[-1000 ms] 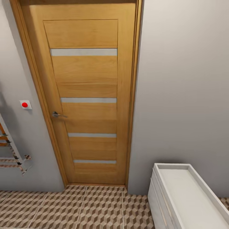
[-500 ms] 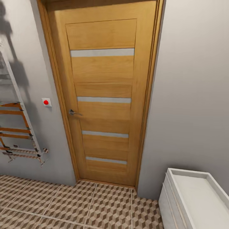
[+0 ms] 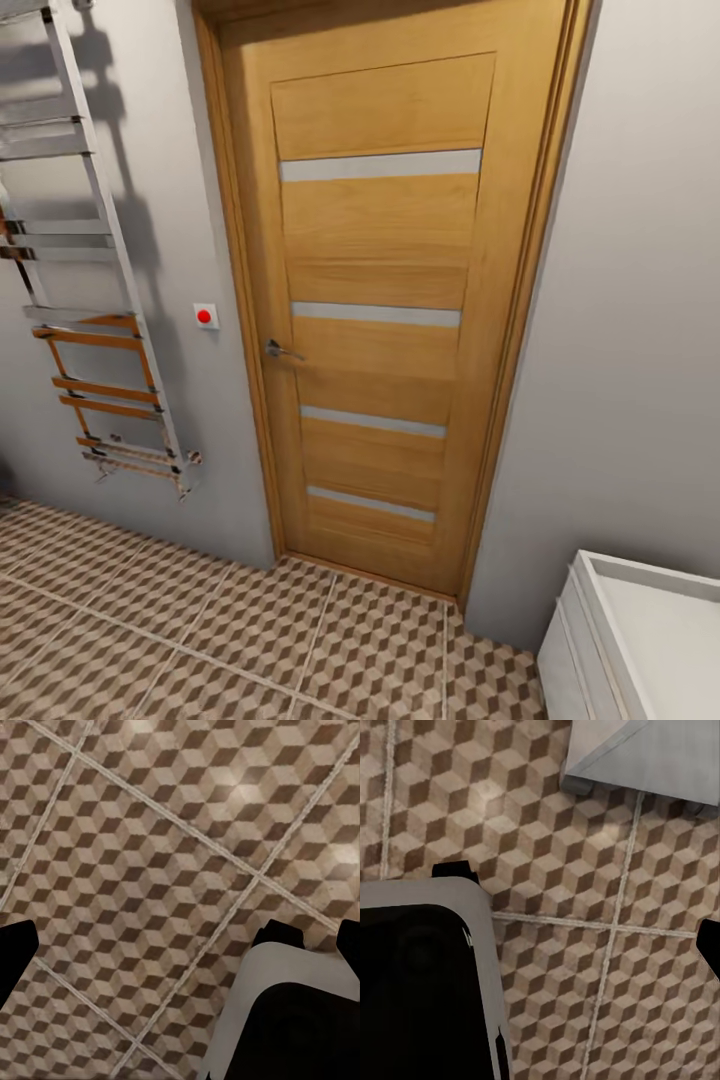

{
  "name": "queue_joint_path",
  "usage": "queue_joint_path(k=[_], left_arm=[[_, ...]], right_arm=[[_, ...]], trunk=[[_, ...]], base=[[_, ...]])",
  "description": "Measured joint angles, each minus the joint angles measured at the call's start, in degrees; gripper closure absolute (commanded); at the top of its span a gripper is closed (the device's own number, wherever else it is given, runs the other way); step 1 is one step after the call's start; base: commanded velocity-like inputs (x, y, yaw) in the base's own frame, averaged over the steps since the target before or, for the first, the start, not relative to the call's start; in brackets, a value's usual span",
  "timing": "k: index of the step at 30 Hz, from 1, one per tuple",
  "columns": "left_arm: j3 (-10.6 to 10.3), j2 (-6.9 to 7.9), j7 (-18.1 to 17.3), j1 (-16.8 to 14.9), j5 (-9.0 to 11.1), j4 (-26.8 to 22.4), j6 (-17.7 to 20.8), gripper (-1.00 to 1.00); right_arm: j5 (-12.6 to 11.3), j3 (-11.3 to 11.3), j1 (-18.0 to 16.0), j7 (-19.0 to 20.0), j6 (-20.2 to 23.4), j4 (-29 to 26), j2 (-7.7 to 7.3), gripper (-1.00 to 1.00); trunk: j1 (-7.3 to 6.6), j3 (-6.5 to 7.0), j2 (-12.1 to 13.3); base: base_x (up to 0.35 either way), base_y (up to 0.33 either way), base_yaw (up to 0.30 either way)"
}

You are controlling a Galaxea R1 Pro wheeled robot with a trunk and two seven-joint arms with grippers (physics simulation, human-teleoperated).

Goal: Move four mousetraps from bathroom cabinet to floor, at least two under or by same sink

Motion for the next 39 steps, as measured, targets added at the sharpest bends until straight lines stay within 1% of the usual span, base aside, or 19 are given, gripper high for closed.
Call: queue_joint_path(k=[39], left_arm=[[0.13, -0.05, 0.0, 0.0, 0.06, -0.14, -0.01, -1.0]], right_arm=[[-0.04, 0.0, 0.0, -0.11, 0.08, 0.0, 0.09, -1.0]], trunk=[[0.0, 0.0, 0.0]], base=[[0.0, 0.0, 0.276]])
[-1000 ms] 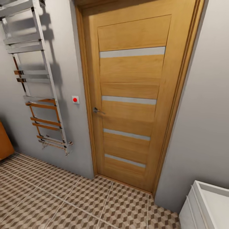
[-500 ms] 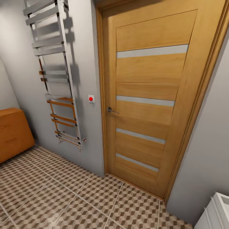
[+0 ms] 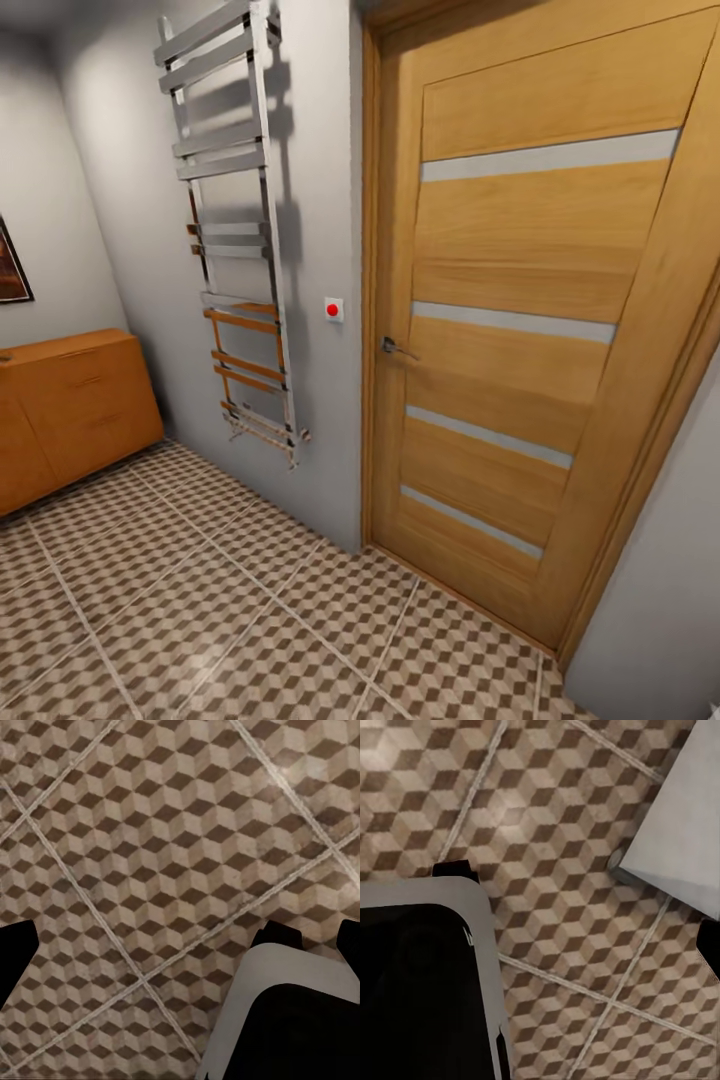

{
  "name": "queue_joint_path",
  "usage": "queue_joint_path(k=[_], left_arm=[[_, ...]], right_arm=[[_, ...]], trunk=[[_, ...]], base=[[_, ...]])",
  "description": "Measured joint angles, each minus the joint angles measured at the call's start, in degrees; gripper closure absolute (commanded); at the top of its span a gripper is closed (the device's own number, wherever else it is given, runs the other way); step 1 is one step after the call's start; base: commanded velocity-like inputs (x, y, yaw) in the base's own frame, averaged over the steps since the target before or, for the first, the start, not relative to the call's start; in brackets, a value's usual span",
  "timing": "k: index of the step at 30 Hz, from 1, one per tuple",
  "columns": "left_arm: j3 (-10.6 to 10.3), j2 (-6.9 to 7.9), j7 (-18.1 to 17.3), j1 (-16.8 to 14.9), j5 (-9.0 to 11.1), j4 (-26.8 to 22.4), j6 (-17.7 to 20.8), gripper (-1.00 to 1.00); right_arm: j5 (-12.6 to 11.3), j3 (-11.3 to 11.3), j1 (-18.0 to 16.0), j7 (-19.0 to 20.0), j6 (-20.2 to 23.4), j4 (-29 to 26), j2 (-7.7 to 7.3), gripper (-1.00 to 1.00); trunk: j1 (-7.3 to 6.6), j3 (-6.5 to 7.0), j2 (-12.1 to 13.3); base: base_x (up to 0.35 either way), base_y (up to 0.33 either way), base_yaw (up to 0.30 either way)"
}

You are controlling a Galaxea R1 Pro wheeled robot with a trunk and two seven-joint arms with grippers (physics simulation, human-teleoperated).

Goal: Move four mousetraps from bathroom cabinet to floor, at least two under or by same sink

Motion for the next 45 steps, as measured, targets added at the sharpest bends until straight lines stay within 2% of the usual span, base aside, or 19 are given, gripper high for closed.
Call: queue_joint_path(k=[45], left_arm=[[0.0, 0.0, 0.0, 0.0, -0.02, 0.0, 0.0, -1.0]], right_arm=[[0.0, 0.0, 0.0, -0.28, 0.0, 0.0, 0.0, -1.0]], trunk=[[0.0, 0.0, -0.01]], base=[[0.0, 0.0, 0.276]])
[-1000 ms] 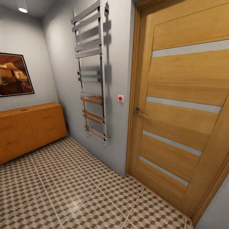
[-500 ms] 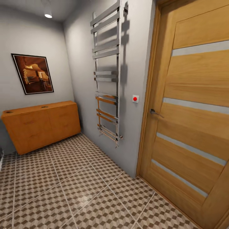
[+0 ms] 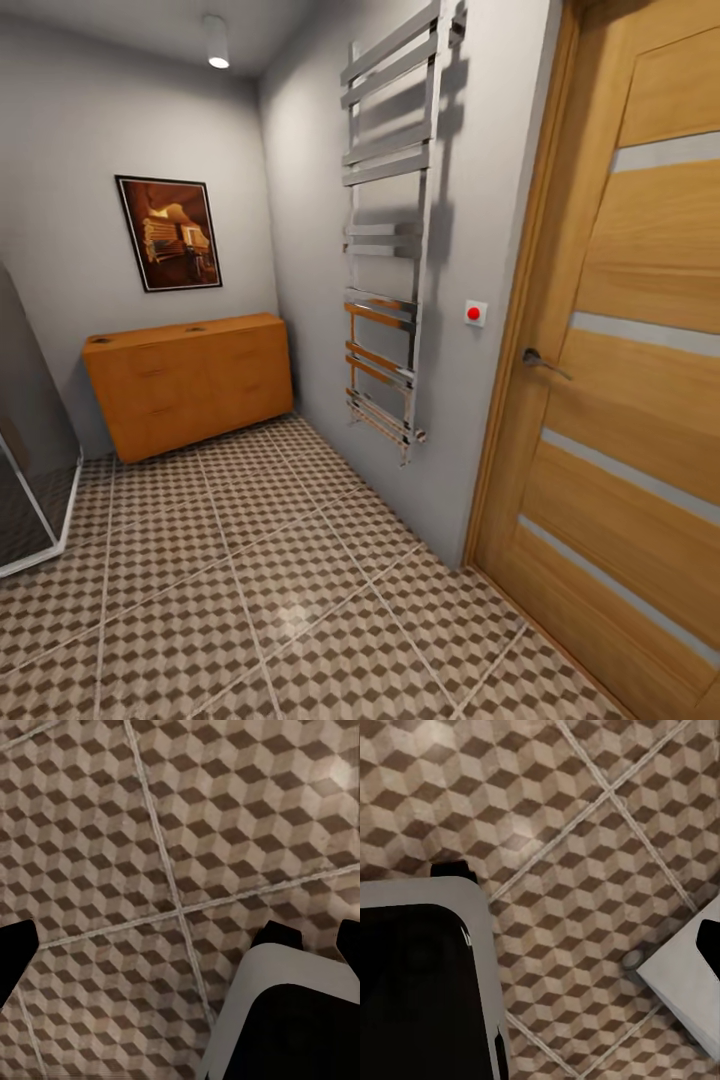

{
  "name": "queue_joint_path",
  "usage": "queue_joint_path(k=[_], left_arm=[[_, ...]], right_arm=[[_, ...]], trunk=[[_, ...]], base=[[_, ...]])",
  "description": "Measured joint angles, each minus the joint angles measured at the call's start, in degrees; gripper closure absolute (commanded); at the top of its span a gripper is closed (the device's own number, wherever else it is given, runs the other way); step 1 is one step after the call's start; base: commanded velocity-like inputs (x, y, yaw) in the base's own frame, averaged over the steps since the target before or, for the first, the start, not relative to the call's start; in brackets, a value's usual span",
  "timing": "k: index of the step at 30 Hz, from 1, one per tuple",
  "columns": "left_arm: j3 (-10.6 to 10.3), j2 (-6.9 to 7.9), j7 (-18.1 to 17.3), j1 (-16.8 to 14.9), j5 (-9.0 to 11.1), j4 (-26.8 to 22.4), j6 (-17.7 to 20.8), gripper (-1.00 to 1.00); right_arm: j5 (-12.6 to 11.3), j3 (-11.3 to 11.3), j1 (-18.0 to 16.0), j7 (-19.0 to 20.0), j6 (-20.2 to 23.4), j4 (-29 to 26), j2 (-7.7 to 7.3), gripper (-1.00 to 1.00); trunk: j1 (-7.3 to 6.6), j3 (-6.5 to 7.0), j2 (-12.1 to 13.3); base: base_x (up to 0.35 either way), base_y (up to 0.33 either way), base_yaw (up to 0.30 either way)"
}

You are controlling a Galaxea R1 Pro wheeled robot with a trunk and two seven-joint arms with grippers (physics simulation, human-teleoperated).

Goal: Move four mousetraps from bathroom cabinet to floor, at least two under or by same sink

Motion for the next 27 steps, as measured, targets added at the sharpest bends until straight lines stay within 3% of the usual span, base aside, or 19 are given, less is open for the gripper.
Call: queue_joint_path(k=[27], left_arm=[[0.0, 0.0, 0.0, 0.0, 0.0, 0.0, 0.0, -1.0]], right_arm=[[0.07, 0.06, 0.0, -0.2, 0.06, 0.0, 0.52, -1.0]], trunk=[[0.0, 0.0, 0.0]], base=[[0.0, 0.0, 0.277]])
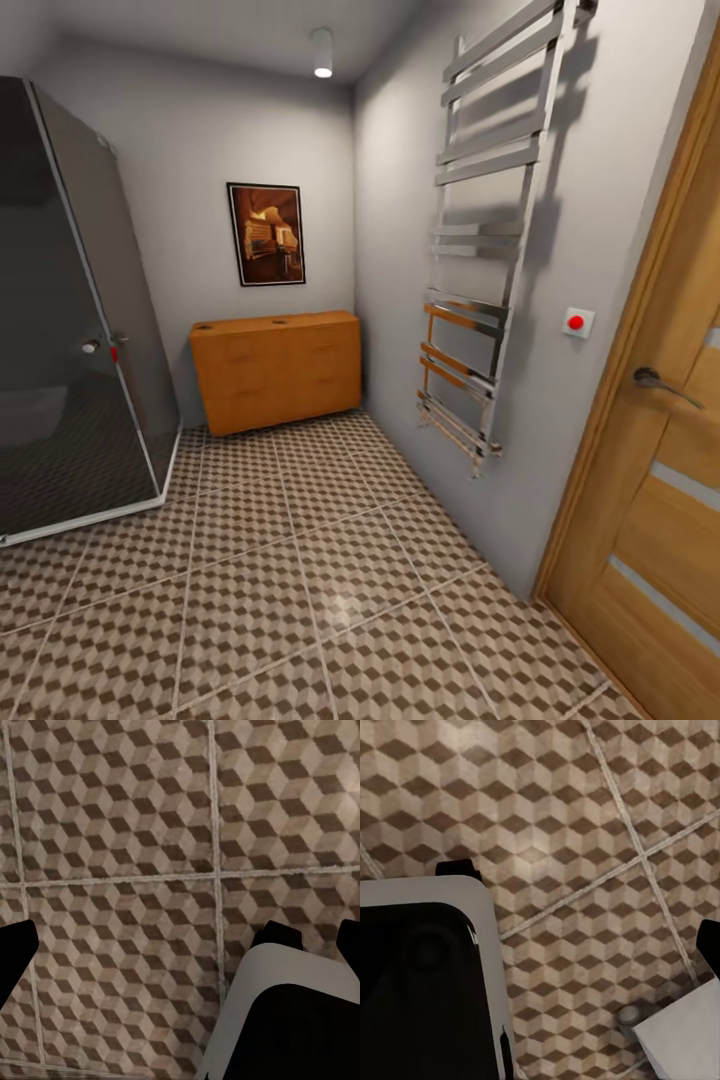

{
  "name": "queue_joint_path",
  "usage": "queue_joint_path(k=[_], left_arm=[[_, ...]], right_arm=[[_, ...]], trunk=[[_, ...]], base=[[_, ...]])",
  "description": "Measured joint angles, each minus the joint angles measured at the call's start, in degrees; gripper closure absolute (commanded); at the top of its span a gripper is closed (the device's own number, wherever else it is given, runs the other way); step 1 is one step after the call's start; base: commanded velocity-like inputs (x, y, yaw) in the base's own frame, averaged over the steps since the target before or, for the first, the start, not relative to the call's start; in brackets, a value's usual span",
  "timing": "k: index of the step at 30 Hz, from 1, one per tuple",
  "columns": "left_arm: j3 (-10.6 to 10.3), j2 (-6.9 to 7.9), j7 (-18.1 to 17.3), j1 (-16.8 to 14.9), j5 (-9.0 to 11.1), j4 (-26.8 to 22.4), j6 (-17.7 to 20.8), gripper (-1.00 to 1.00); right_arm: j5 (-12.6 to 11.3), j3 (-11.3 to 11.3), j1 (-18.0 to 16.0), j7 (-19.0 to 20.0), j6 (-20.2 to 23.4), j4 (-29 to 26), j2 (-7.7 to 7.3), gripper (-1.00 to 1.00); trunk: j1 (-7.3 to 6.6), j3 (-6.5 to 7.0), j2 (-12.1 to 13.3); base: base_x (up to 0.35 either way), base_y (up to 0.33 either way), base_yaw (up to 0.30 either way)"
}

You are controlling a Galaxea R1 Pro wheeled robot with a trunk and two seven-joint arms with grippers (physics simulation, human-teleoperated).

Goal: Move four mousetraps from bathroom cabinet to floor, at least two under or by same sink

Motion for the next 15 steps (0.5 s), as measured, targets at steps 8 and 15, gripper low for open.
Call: queue_joint_path(k=[8, 15], left_arm=[[0.0, 0.0, 0.0, 0.0, 0.0, 0.0, 0.0, -1.0], [0.01, -0.15, 0.0, 0.0, 0.07, 0.03, 0.03, -1.0]], right_arm=[[0.01, 0.1, 0.0, -0.03, 0.08, -0.04, 1.13, -1.0], [0.03, 0.17, 0.0, 0.52, 0.1, -0.02, 1.58, -1.0]], trunk=[[0.0, 0.0, 0.01], [0.0, 0.0, 0.0]], base=[[0.0, 0.0, 0.284], [0.0, 0.0, 0.284]])
